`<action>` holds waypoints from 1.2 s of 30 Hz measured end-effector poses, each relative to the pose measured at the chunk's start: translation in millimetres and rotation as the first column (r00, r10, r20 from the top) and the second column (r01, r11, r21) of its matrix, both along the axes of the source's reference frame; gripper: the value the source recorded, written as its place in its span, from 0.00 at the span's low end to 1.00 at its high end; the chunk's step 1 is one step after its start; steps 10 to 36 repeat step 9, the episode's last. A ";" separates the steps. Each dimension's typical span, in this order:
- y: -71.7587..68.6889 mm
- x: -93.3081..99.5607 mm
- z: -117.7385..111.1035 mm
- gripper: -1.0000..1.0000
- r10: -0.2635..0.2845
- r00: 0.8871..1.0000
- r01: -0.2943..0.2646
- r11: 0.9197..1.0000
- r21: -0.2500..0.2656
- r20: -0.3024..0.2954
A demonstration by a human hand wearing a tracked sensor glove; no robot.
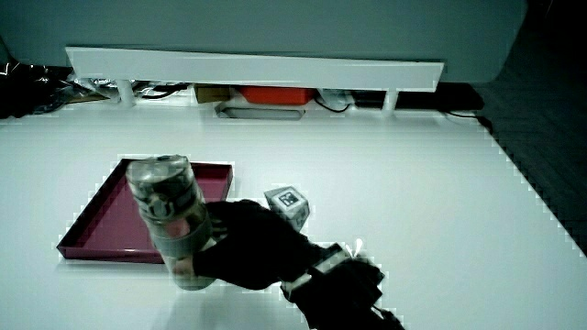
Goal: Pick bottle
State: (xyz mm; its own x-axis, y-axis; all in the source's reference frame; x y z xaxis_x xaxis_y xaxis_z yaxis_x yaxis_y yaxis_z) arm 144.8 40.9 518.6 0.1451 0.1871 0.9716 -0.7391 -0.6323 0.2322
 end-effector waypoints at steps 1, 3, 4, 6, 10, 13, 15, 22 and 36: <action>-3.5 -5.2 -5.8 1.00 -0.002 1.000 0.002 1.000 0.008 0.023; -9.9 -12.0 -11.2 1.00 -0.008 1.000 0.007 0.999 0.033 0.013; -13.8 -15.9 -13.5 1.00 -0.012 1.000 0.011 0.998 0.056 0.025; -22.8 -22.3 -14.7 1.00 -0.020 1.000 0.020 0.993 0.115 -0.003; -34.5 -35.6 -31.6 1.00 0.006 0.998 -0.012 0.996 0.091 0.062; -34.5 -35.6 -31.6 1.00 0.006 0.998 -0.012 0.996 0.091 0.062; -34.5 -35.6 -31.6 1.00 0.006 0.998 -0.012 0.996 0.091 0.062; -34.5 -35.6 -31.6 1.00 0.006 0.998 -0.012 0.996 0.091 0.062; -34.5 -35.6 -31.6 1.00 0.006 0.998 -0.012 0.996 0.091 0.062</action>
